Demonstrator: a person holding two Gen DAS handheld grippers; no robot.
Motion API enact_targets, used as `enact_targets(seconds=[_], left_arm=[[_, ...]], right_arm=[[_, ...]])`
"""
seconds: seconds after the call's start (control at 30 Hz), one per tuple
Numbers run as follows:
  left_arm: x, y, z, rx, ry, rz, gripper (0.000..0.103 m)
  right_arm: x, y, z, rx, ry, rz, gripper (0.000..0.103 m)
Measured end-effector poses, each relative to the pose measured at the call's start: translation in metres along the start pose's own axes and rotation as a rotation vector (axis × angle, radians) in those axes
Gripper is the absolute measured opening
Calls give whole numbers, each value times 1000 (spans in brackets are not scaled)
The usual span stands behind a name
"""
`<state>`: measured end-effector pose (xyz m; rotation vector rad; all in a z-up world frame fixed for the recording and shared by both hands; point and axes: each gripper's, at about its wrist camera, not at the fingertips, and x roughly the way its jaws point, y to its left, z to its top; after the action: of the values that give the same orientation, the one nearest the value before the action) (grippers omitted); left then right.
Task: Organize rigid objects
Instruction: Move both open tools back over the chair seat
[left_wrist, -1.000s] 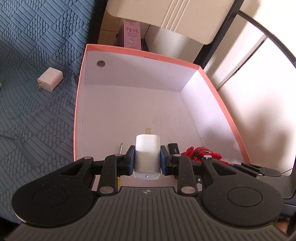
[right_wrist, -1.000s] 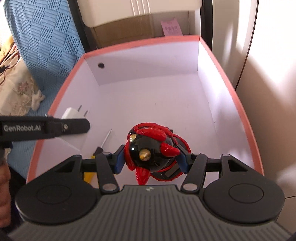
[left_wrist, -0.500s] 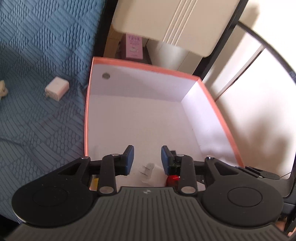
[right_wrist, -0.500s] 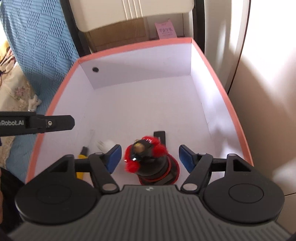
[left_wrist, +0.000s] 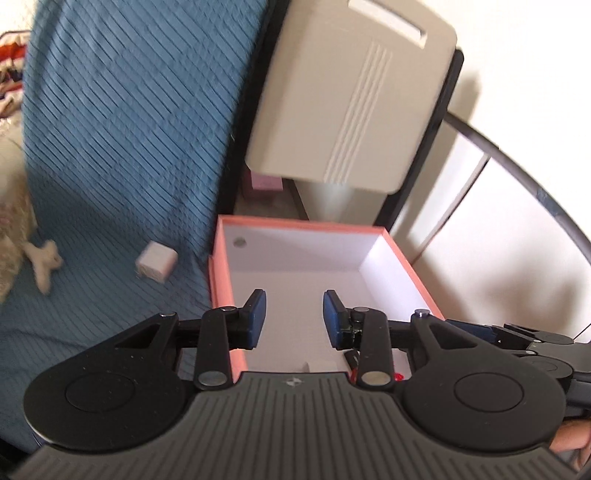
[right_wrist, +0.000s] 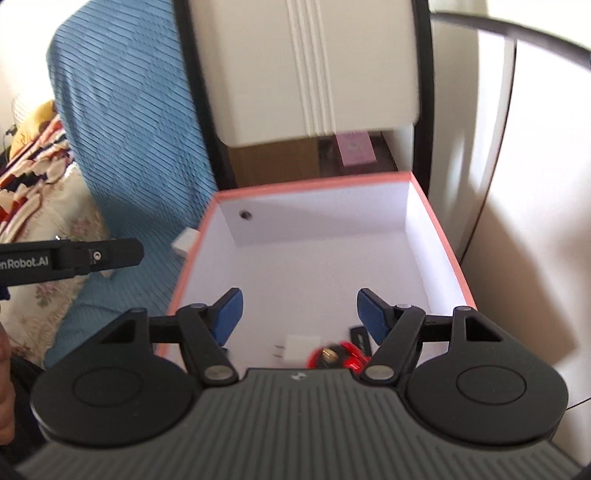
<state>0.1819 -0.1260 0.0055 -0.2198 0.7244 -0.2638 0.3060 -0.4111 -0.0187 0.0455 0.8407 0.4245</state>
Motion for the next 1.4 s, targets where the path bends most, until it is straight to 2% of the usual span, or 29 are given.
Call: enact_targets(seconds=[0.23,0.57,0.67,0.97,1.4], left_arm=[[-41,25,1,1,-75,7,39],[-67,83,-15,-76,-148,47,39],[-71,95,-21,-68,-163,61,39],[-72,136,-48,-79,-163,100,39],[-71,169,-82,-93,-147,132,39]], right_arm=[[-12,40,1,-56,-43,33,71],[-7,98,-20,-152,-50,95,71],[0,115,-26,-158,-48,109,71],[22,155,-49,-193,-35,145,71],[45,185,-73,-200,-24,172,71]])
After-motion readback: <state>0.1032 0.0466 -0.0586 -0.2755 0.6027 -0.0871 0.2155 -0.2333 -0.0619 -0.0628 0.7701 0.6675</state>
